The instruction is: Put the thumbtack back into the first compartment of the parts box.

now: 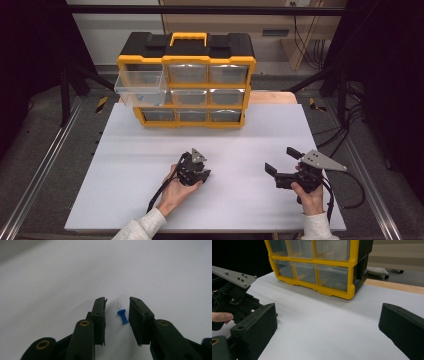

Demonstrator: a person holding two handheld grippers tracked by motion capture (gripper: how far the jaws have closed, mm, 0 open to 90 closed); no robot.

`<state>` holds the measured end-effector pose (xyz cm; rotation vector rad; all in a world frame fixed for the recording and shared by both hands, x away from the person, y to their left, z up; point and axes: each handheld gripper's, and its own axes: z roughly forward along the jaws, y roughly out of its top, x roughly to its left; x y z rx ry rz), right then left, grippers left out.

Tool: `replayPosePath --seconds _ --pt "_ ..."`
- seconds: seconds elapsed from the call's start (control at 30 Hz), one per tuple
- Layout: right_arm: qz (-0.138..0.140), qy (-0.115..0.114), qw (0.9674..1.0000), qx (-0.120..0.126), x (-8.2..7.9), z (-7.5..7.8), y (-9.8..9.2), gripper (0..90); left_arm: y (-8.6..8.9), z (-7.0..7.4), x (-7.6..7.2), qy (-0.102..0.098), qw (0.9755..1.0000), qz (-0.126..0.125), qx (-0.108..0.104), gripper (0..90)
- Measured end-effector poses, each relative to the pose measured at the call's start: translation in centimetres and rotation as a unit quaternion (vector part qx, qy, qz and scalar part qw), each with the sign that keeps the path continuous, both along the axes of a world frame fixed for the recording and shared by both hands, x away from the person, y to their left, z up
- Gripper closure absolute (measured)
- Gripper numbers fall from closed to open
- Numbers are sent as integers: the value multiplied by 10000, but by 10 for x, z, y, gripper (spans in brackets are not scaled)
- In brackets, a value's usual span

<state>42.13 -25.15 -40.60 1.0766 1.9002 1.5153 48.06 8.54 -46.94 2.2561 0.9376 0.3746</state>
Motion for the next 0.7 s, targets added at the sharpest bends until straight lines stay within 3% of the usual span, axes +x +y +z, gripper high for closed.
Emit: replayPosePath --seconds 0.43,0.7 --pt "5 -14 10000 5 0 0 -1 22 -8 -2 -3 -156 9997 11 198 794" --pt "6 -5 10000 -7 0 0 -1 22 -8 -3 -3 -154 9998 -1 146 816"
